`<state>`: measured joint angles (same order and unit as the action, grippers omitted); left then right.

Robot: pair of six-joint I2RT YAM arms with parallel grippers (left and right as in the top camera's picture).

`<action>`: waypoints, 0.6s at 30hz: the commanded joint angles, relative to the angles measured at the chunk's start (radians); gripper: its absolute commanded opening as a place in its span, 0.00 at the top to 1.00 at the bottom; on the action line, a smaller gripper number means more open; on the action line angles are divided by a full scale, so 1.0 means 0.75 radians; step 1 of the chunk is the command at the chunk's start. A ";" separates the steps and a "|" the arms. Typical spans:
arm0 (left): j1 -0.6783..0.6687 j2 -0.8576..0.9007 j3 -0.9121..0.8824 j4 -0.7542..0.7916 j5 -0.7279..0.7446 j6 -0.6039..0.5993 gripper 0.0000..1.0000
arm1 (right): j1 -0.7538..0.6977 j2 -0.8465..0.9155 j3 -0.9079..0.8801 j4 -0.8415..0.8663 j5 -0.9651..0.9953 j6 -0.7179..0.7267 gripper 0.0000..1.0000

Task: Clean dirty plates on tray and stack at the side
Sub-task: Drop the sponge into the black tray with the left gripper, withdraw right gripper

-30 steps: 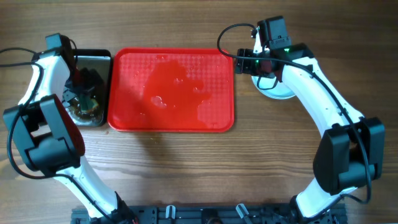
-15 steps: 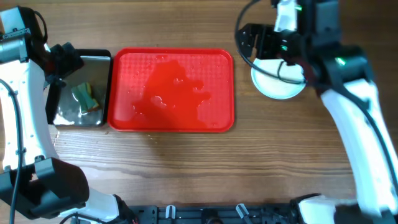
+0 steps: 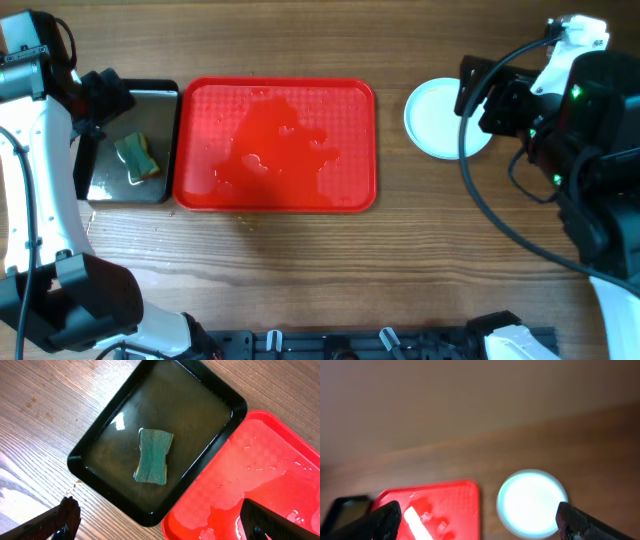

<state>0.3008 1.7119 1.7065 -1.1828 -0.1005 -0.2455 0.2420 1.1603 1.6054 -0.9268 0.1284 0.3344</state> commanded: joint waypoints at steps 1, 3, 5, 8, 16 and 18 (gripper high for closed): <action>0.006 0.004 0.008 -0.001 -0.003 -0.002 0.00 | -0.055 -0.130 -0.298 0.198 0.106 -0.195 0.00; 0.006 0.004 0.008 -0.001 -0.003 -0.002 0.00 | -0.105 -0.224 -0.505 0.377 0.056 -0.207 0.00; 0.006 0.004 0.008 -0.001 -0.003 -0.002 0.00 | -0.163 -0.365 -0.802 0.657 -0.047 -0.225 0.00; 0.006 0.004 0.008 -0.001 -0.003 -0.002 0.00 | -0.224 -0.598 -1.217 1.033 -0.224 -0.276 0.00; 0.006 0.004 0.008 -0.001 -0.003 -0.002 0.00 | -0.260 -1.266 -1.903 1.221 -0.228 -0.272 0.00; 0.006 0.004 0.008 -0.001 -0.003 -0.002 0.00 | -0.261 -1.345 -1.980 1.221 -0.234 -0.271 0.00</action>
<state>0.3008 1.7138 1.7065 -1.1835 -0.1001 -0.2455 0.0551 0.2295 0.1940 -0.0128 -0.0299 0.1509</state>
